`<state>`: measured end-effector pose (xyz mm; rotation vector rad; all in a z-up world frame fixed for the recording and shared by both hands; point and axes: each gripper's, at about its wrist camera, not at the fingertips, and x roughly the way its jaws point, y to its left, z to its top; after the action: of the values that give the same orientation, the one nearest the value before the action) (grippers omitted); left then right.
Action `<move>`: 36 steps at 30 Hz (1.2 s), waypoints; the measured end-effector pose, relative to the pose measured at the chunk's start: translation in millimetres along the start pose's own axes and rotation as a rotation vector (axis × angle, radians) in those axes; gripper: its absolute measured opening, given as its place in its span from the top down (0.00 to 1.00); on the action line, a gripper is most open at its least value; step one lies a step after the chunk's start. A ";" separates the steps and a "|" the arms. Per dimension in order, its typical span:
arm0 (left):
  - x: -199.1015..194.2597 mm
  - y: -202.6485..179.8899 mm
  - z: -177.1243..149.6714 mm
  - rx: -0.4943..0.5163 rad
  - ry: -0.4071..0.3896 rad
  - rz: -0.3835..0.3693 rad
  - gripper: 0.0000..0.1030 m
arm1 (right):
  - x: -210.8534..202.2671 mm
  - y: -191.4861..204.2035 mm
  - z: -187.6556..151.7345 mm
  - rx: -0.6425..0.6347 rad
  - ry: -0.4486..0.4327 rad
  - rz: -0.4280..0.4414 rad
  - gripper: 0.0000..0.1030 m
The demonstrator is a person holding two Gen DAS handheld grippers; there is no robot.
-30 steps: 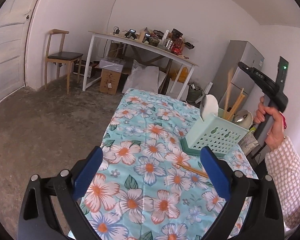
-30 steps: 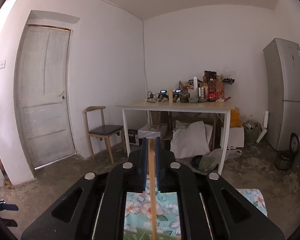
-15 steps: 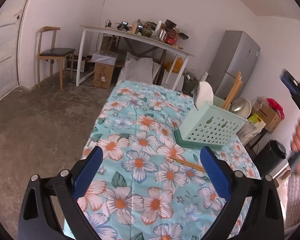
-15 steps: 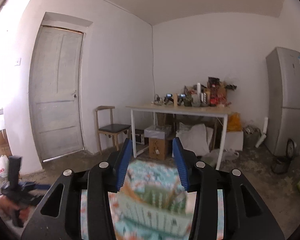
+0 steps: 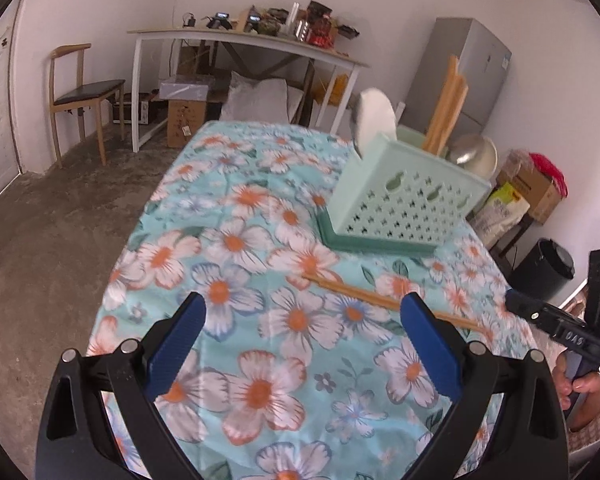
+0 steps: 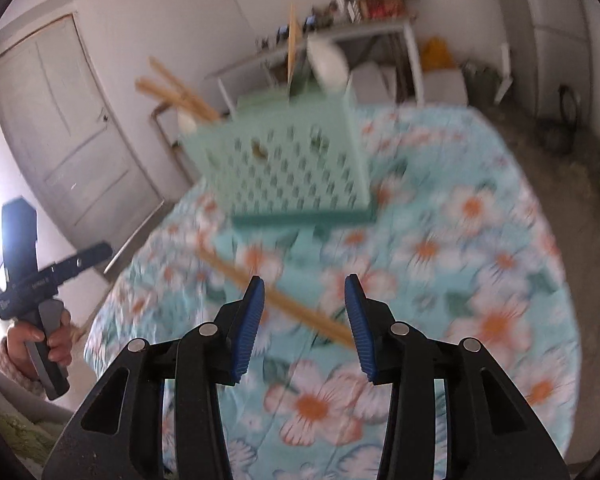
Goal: Organize utensils
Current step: 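Move both tools to the remaining chopstick on the quilt, then grasp the remaining chopstick with the left tool and lift it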
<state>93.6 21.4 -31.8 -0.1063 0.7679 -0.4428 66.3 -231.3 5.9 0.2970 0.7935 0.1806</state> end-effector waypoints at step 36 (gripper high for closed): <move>149.3 6.5 -32.9 -0.803 0.348 -0.524 0.93 | 31.7 -34.7 -15.1 0.076 0.080 0.109 0.67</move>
<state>167.6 -33.9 -153.8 -1.0194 1.2346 -0.6333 78.9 -252.6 -36.8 0.4068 0.8652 0.2666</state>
